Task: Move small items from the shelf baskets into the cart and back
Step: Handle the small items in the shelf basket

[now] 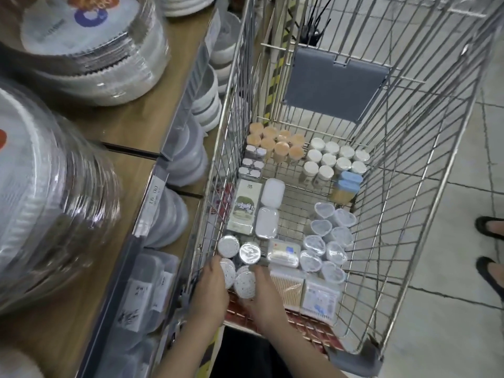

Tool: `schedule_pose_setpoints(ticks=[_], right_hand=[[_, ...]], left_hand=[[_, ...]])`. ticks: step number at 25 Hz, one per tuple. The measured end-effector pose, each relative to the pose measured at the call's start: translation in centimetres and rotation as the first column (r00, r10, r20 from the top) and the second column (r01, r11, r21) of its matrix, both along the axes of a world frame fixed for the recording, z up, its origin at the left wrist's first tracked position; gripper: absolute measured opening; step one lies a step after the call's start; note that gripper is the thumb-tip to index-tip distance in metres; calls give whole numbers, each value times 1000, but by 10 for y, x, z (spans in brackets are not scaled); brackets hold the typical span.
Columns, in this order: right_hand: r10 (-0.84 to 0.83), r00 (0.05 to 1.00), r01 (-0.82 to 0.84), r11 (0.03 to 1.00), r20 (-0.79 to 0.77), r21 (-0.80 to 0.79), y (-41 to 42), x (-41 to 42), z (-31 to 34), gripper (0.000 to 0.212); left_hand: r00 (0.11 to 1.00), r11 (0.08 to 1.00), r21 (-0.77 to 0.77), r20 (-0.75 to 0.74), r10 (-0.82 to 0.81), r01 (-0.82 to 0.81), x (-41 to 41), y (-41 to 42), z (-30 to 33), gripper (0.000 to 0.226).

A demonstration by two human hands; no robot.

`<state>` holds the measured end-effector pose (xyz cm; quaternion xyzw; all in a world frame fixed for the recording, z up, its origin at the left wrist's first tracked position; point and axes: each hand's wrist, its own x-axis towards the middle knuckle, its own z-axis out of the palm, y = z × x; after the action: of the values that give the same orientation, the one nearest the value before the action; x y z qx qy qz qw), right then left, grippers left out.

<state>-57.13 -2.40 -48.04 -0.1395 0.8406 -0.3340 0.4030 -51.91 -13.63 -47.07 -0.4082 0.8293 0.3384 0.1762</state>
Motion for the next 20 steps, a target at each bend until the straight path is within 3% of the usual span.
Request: schedule_pose_setpoints(ticks=[3, 7, 12, 16, 20], right_hand=[[29, 997, -32, 999, 73, 44, 1, -1, -3, 63], [-67, 980, 53, 995, 186, 83, 3, -3, -9, 66], [-127, 973, 110, 989, 193, 96, 0, -3, -14, 56], [-170, 969, 159, 984, 179, 77, -3, -2, -14, 53], [-177, 969, 163, 982, 173, 93, -4, -3, -15, 51]], left_hand=[[995, 998, 8, 80, -57, 57, -4, -3, -3, 42], [988, 997, -10, 138, -74, 76, -7, -5, -7, 36], [995, 998, -22, 88, -48, 50, -4, -3, -5, 37], [988, 985, -122, 105, -109, 122, 1, 0, -3, 55], [981, 968, -170, 89, -174, 187, 9, 4, 4, 51]])
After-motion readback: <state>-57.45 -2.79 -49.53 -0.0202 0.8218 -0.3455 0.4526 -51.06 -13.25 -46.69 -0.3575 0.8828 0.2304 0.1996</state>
